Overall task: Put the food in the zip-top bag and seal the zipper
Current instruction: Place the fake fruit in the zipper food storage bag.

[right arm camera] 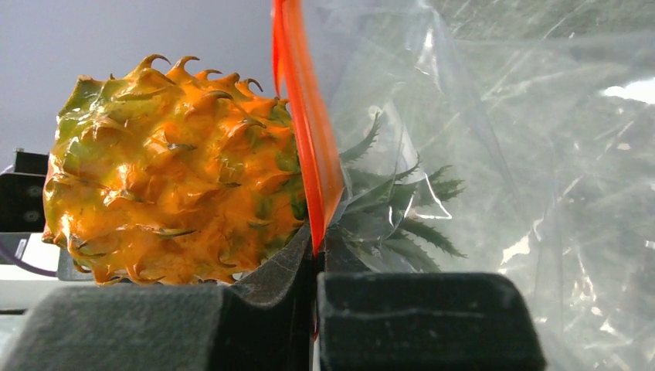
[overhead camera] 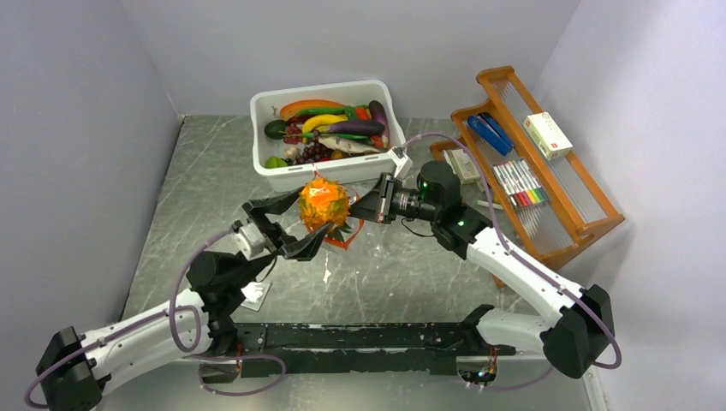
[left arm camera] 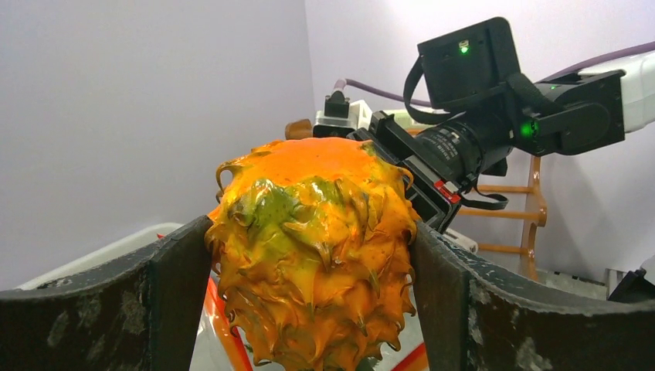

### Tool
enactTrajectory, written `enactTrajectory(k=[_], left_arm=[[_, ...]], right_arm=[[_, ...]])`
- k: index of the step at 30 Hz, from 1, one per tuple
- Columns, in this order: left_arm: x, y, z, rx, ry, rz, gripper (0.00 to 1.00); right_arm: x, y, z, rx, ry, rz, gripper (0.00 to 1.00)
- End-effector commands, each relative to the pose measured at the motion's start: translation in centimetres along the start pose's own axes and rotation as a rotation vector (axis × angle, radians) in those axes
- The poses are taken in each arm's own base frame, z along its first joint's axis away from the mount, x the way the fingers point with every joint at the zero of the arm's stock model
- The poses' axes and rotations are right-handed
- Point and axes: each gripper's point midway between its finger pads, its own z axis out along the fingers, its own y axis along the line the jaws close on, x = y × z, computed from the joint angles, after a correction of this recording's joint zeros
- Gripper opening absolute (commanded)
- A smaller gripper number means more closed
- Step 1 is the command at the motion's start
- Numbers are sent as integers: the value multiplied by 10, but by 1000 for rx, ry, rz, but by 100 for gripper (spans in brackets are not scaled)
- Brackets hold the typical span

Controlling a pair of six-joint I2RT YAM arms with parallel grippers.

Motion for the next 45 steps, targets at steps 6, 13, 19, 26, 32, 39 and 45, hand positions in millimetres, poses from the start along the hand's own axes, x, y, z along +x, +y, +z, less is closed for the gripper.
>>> enactTrajectory(k=[6,13,19,26,32,39,45], left_arm=[[59,3,-13,-41,264,-52,22],[32,-10,-1,-22,359,-251,59],[25,-7,10,-98,578,-352,78],[22,-20,7,-55,682,-401,99],[-4,-11,17,-100,632,-416,97],[-21,-3,31,-117,579,-383,97],[-36,-9,51,-138,627,-509,97]], right_arm=[[-20,33,-6,-82,-71,-68,0],[-21,43,-7,-136,-76,-50,0],[-17,32,-3,-134,-77,-10,0],[-18,15,-4,-95,-109,-4,0],[-11,4,-4,-84,-91,9,0],[-13,3,-3,-79,-84,-6,0],[-8,-2,-4,-107,-75,10,0]])
